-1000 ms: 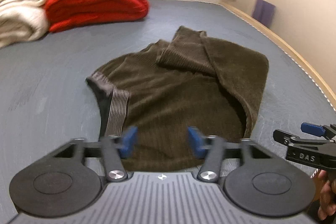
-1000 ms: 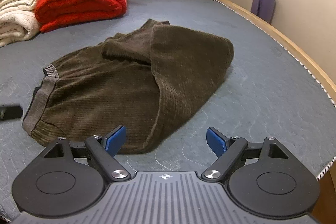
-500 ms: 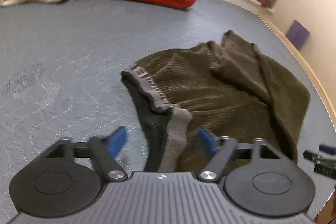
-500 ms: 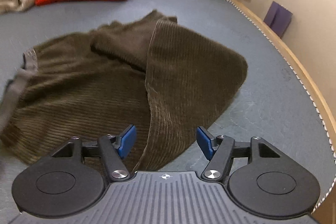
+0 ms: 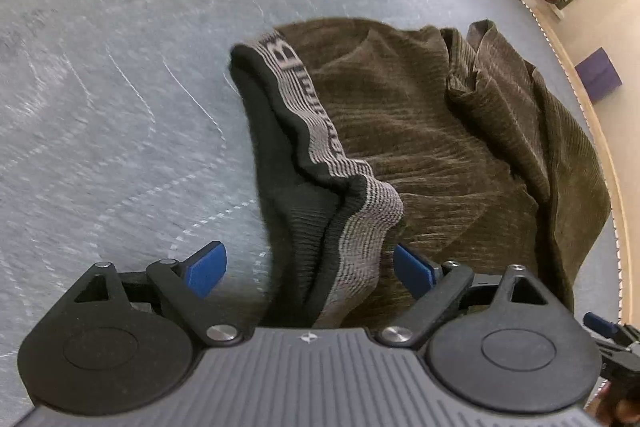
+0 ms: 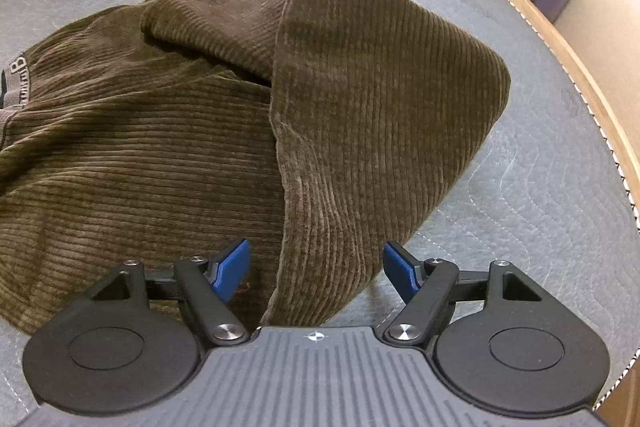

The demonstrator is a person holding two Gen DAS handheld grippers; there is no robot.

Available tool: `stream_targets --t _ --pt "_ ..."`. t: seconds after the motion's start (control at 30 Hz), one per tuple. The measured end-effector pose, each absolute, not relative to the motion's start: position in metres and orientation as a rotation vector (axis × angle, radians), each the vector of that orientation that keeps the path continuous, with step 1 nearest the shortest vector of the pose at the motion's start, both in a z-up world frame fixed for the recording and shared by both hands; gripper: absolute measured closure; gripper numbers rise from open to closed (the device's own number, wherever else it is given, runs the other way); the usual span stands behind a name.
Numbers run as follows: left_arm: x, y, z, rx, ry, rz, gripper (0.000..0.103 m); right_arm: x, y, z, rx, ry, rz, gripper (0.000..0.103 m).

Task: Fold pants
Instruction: 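Grasp the waistband with the left tool while the right tool grasps the leg fold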

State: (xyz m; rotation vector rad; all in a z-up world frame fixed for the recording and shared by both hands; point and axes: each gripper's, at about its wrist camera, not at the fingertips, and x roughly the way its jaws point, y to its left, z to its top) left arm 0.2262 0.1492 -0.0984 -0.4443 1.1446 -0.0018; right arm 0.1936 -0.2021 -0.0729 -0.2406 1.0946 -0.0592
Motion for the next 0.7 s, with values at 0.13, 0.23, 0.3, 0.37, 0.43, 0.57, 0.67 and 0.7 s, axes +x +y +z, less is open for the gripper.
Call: stream_targets --t 0.13,0.23,0.3,0.37,0.43,0.57,0.67,0.7 --pt "0.234 0.144 -0.106 -0.447 1.16 -0.007 0.009 0.2 -0.205 -0.077 -0.229 1.114 -0.069 0.028" --pt "0.238 0.145 -0.112 -0.459 1.168 -0.004 0.009 0.201 -0.207 -0.079 -0.228 1.12 -0.08 0.028" --pt "0.239 0.146 -0.114 -0.467 1.168 -0.005 0.009 0.202 -0.208 -0.081 -0.228 1.126 -0.085 0.028" --pt "0.24 0.147 -0.115 -0.472 1.163 -0.009 0.009 0.203 -0.207 -0.084 -0.23 1.131 -0.089 0.028" --pt "0.241 0.147 -0.115 -0.473 1.159 -0.015 0.009 0.203 -0.207 -0.086 -0.234 1.137 -0.094 0.028" --pt "0.242 0.14 -0.115 -0.435 1.143 -0.039 0.014 0.207 -0.206 -0.091 -0.248 1.15 -0.092 0.033" --pt "0.241 0.132 -0.111 -0.415 1.124 -0.112 0.059 0.207 -0.209 -0.093 -0.233 1.157 -0.098 0.069" --pt "0.239 0.131 -0.107 -0.395 1.114 -0.116 0.071 0.207 -0.212 -0.093 -0.211 1.164 -0.097 0.076"
